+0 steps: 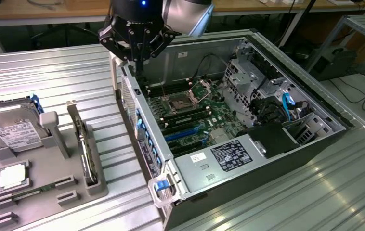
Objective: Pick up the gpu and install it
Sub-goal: 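Reach for the gpu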
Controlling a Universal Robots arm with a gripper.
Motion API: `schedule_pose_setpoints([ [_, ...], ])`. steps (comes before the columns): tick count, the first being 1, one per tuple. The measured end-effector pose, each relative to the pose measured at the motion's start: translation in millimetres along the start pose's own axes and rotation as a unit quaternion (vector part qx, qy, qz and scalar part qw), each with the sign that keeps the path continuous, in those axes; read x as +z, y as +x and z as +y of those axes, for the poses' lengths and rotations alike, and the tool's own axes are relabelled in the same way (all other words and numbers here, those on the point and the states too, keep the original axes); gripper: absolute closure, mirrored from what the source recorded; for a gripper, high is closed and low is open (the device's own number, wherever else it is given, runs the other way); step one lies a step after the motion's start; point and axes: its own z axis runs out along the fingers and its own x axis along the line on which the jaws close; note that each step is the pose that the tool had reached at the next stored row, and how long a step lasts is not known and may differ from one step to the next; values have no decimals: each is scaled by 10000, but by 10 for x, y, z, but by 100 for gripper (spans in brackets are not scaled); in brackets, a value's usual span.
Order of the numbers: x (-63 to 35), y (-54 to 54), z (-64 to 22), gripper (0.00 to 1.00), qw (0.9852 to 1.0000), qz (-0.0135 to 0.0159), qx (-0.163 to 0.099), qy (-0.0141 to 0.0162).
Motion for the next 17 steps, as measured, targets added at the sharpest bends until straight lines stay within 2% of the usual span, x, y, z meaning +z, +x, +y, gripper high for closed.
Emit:
schedule_pose_setpoints([
  [17,-2,71,-11,89,10000,0,0,0],
])
